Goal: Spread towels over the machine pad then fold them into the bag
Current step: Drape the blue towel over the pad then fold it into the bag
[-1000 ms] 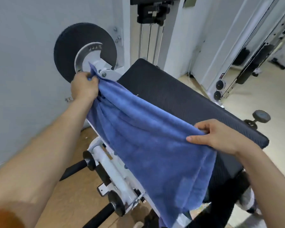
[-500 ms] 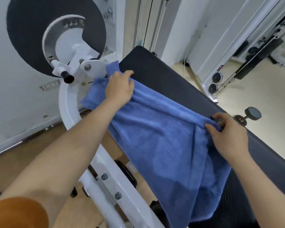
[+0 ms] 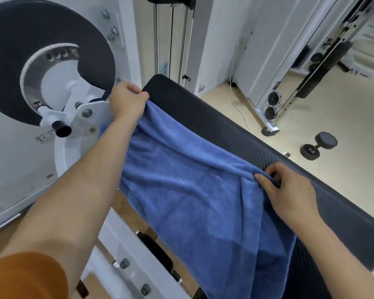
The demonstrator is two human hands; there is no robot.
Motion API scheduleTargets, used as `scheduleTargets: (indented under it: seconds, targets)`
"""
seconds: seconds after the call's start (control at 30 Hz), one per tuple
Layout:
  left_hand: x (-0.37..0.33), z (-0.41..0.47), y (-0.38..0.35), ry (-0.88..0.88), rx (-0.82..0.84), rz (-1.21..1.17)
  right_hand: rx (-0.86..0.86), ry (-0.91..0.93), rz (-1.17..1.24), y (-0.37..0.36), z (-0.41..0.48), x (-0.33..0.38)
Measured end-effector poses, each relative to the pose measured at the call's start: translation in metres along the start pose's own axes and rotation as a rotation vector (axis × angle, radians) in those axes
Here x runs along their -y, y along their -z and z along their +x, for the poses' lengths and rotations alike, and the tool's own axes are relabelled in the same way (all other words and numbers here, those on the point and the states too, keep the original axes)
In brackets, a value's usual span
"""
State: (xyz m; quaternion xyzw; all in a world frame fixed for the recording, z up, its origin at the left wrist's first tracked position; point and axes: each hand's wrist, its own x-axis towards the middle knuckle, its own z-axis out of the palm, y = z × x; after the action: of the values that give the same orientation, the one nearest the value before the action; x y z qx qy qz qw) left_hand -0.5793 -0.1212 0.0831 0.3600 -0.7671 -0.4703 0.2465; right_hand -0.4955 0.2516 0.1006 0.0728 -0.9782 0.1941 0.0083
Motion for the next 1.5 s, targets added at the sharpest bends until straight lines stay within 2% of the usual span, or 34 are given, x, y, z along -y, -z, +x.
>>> scheduleTargets:
  seconds: [0.03, 0.1, 0.23, 0.3, 0.47, 0.57, 0.6, 0.67, 0.73, 0.8, 0.83, 0.97, 1.03, 1.07, 1.17, 1.23, 1.33, 1.4, 1.5]
  targets:
    - [-0.009, 0.005, -0.002, 0.018, -0.021, -0.122, 0.000, -0.003, 0.001, 0.001, 0.000, 0.000]
    - [-0.021, 0.012, -0.010, -0.022, -0.007, -0.211, -0.003, -0.007, 0.011, 0.002, -0.001, 0.000]
    - [-0.031, -0.033, -0.020, -0.173, 0.136, -0.005, 0.069, 0.003, 0.069, 0.012, -0.005, 0.000]
    - [-0.020, -0.093, -0.019, -0.275, 0.234, 0.037, 0.167, 0.029, 0.040, 0.026, -0.009, -0.002]
    - [0.019, -0.295, -0.005, -0.484, 0.610, -0.067, 0.384, 0.051, -0.182, 0.056, -0.027, -0.030]
    - [0.036, -0.376, -0.013, -0.611, 0.705, 0.028, 0.420, 0.073, -0.213, 0.059, -0.033, -0.044]
    - [0.038, -0.392, -0.019, -0.671, 0.685, 0.143, 0.409, 0.073, -0.134, 0.058, -0.032, -0.047]
    - [0.040, -0.410, -0.029, -0.725, 0.649, 0.407, 0.392, 0.043, 0.174, 0.057, -0.032, -0.048]
    - [0.037, -0.413, -0.034, -0.745, 0.598, 0.478, 0.372, 0.025, 0.370, 0.059, -0.032, -0.048]
    - [0.031, -0.408, -0.033, -0.691, 0.510, 0.368, 0.333, 0.039, 0.413, 0.060, -0.031, -0.049]
    - [0.024, -0.404, -0.031, -0.596, 0.515, 0.263, 0.288, 0.041, 0.422, 0.059, -0.029, -0.050]
    - [-0.014, -0.400, -0.023, -0.197, 0.722, -0.256, 0.003, 0.014, 0.448, 0.070, -0.014, -0.050]
    - [-0.021, -0.404, -0.031, -0.113, 0.783, -0.352, 0.001, 0.035, 0.391, 0.087, -0.009, -0.053]
    - [-0.021, -0.408, -0.035, -0.135, 0.807, -0.313, 0.073, 0.041, 0.356, 0.096, -0.007, -0.057]
    - [-0.002, -0.424, -0.047, -0.454, 0.853, 0.087, 0.397, 0.009, 0.082, 0.114, -0.007, -0.074]
    - [0.010, -0.436, -0.047, -0.608, 0.865, 0.287, 0.481, -0.022, -0.067, 0.112, -0.010, -0.084]
    - [0.019, -0.452, -0.047, -0.735, 0.797, 0.407, 0.459, -0.004, -0.094, 0.101, -0.021, -0.088]
    - [0.022, -0.456, -0.050, -0.818, 0.711, 0.443, 0.435, 0.056, -0.232, 0.093, -0.027, -0.087]
    - [0.019, -0.454, -0.054, -0.850, 0.624, 0.478, 0.303, 0.168, -0.454, 0.081, -0.040, -0.086]
